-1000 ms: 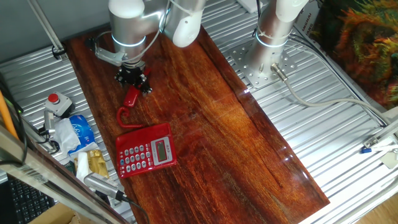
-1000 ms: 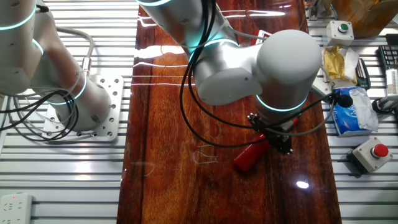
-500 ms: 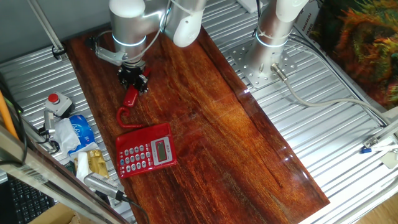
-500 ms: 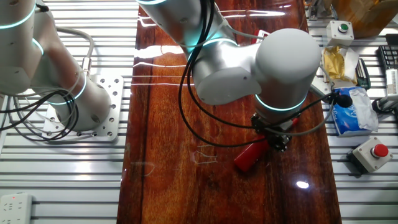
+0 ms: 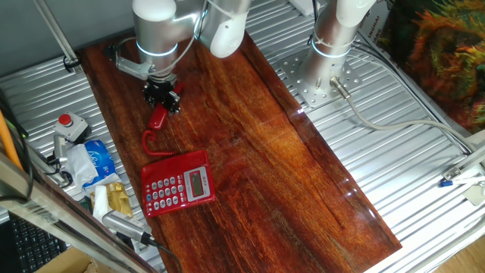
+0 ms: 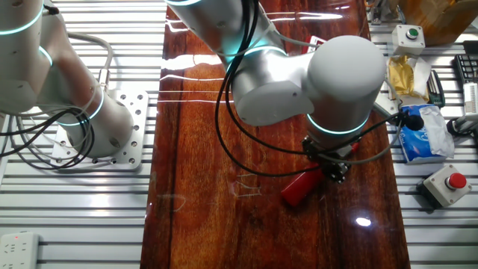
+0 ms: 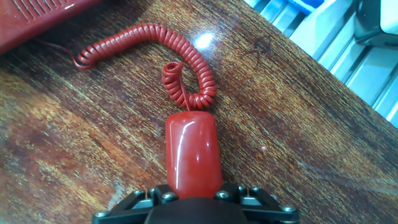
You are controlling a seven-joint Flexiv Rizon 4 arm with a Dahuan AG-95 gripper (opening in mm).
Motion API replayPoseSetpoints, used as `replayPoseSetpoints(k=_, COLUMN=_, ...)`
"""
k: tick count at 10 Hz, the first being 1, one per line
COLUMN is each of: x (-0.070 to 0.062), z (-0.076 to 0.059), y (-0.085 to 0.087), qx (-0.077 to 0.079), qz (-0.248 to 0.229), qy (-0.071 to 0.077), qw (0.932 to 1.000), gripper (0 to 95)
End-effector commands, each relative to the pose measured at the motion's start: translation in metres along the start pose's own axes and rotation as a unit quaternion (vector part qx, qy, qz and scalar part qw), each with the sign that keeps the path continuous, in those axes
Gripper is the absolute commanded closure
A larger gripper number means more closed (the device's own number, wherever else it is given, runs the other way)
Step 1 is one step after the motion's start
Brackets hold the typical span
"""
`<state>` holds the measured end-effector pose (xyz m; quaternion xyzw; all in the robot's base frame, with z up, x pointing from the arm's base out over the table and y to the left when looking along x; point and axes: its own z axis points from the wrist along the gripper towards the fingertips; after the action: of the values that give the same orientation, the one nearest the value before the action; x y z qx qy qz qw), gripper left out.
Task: Place the handset of the telephone on the corresponding phone cradle
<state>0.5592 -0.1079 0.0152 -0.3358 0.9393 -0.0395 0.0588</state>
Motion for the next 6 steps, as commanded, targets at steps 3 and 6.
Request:
replayPoseSetpoints(k=3, x=0.0, z=-0.018, y=0.0, qx=-0.006, qz=0.009, qy=0.007, qw=0.9999, gripper=95.0)
replayPoseSetpoints(k=6, x=-0.004, z=-0.029, y=0.002, qx=-0.013, qz=0.077, qy=0.012, qw=0.9969, gripper=95.0)
